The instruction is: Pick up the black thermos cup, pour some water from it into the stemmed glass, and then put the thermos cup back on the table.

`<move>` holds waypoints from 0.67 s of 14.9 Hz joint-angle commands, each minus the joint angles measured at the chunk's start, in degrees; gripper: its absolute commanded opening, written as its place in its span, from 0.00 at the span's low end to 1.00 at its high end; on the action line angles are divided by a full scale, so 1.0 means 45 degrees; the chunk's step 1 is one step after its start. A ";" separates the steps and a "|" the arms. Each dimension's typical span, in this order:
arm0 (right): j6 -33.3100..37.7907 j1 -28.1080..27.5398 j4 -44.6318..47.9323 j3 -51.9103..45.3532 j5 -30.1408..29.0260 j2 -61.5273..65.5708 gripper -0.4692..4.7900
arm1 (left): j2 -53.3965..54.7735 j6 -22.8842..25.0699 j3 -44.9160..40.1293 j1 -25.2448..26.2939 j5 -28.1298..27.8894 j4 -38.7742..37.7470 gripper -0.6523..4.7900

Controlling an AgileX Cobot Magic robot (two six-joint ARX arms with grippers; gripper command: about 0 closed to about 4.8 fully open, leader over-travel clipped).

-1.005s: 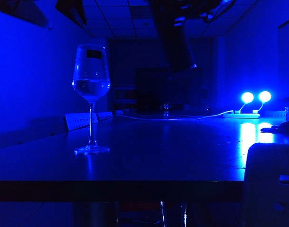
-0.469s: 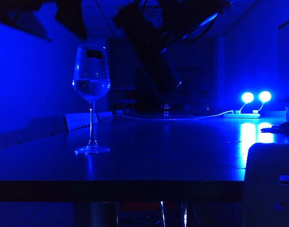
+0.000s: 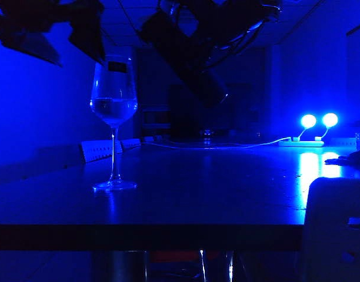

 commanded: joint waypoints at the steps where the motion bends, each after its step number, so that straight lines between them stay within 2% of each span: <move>1: -0.1093 0.0267 0.1078 0.0199 -0.0083 -0.0185 0.41 | 0.0049 -0.0044 0.0049 -0.0005 0.0146 0.0413 1.00; 5: -0.2594 0.0641 0.1039 0.0199 0.0029 -0.0185 0.41 | 0.0049 -0.0039 0.0044 -0.0005 0.0141 0.0423 1.00; 10: -0.3687 0.0622 0.1093 0.0199 0.0447 -0.0185 0.41 | 0.0049 -0.0029 0.0044 -0.0005 0.0136 0.0092 1.00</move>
